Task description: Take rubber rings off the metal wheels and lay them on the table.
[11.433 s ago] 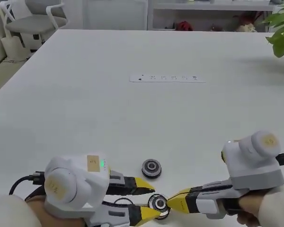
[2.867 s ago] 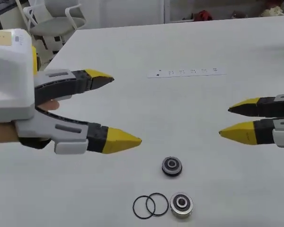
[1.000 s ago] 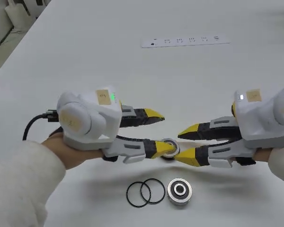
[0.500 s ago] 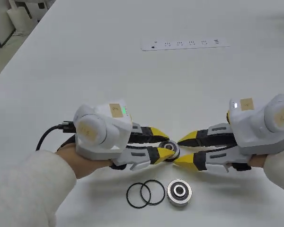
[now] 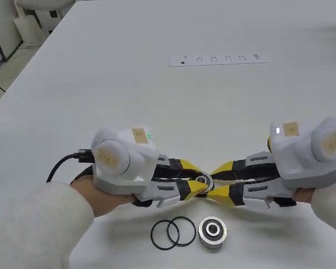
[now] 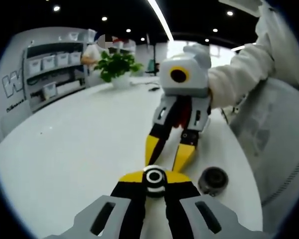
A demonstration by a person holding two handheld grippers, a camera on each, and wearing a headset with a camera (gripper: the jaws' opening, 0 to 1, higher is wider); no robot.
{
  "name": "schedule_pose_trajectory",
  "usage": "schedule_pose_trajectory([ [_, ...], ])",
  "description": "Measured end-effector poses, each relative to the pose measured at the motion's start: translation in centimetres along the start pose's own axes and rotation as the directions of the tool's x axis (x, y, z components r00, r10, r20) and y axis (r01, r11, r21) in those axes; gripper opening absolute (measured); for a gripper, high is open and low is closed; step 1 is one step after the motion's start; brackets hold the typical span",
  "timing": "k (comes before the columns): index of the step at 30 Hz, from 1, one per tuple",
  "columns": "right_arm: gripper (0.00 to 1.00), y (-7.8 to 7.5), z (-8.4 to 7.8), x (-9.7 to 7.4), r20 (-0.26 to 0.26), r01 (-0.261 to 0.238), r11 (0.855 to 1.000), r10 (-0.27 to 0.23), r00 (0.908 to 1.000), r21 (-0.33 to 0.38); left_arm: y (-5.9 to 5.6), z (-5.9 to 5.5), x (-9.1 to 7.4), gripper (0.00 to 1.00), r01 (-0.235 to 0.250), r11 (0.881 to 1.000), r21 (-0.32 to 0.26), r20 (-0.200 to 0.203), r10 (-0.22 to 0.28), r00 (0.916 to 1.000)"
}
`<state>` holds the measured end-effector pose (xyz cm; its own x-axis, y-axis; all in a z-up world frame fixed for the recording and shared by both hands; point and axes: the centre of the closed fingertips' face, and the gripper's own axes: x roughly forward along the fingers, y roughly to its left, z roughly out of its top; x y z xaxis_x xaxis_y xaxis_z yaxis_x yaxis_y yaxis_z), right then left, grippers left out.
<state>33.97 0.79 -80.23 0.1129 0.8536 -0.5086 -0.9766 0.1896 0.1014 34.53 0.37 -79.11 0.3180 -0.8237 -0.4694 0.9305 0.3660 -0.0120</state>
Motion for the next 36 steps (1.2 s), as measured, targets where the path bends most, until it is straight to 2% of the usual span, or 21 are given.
schedule_pose_trajectory([
  [2, 0.18, 0.0, -0.1, -0.1, -0.008, -0.002, 1.0, 0.002, 1.0, -0.007, 0.0, 0.0, 0.0, 0.14, 0.0, 1.0, 0.002, -0.004, 0.0, 1.0],
  [4, 0.12, -0.3, -0.6, -0.3, -0.035, 0.013, 1.0, -0.014, 0.9993, -0.026, -0.1, 0.0, -0.1, 0.14, -0.001, 1.0, 0.003, -0.006, 0.001, 1.0],
  [7, 0.04, -0.5, -0.6, -0.5, -0.038, 0.028, 1.0, -0.028, 0.9989, -0.008, -0.3, 0.0, 0.0, 0.14, -0.002, 1.0, 0.003, -0.005, 0.002, 1.0],
  [10, 0.04, -0.5, -0.6, -0.4, -0.053, 0.034, 0.999, -0.034, 0.998, 0.001, -0.2, 0.1, 0.0, 0.14, -0.005, 1.0, 0.006, -0.005, 0.005, 1.0],
  [13, 0.04, -0.7, -0.7, -0.3, -0.071, 0.046, 0.997, -0.042, 0.9966, 0.06, -0.2, 0.1, 0.0, 0.14, -0.006, 1.0, 0.005, -0.003, 0.006, 1.0],
  [16, 0.03, -0.7, -0.8, -0.3, -0.083, 0.045, 0.988, -0.033, 0.996, 0.151, -0.1, 0.1, 0.0, 0.14, -0.007, 1.0, 0.005, 0.005, 0.007, 1.0],
  [26, 0.01, -0.8, -0.9, -0.2, -0.111, 0.06, 0.969, -0.034, 0.9932, 0.241, -0.1, 0.2, -0.1, 0.14, -0.002, 1.0, 0.012, 0.021, 0.001, 0.9998],
  [28, 0.01, -0.8, -1.0, -0.3, -0.105, 0.058, 0.965, -0.031, 0.994, 0.256, 0.0, 0.1, -0.1, 0.14, 0.005, 1.0, 0.01, 0.029, -0.005, 0.9996],
  [31, 0.0, -0.8, -0.9, -0.5, -0.091, 0.049, 0.952, -0.023, 0.9956, 0.301, -0.1, 0.2, -0.1, 0.14, 0.009, 1.0, 0.012, 0.034, -0.01, 0.9994],
  [36, 0.0, -0.7, -1.1, -0.7, -0.096, 0.056, 0.944, -0.026, 0.9951, 0.325, -0.3, 0.3, 0.1, 0.14, 0.013, 1.0, 0.019, 0.04, -0.014, 0.9991],
])
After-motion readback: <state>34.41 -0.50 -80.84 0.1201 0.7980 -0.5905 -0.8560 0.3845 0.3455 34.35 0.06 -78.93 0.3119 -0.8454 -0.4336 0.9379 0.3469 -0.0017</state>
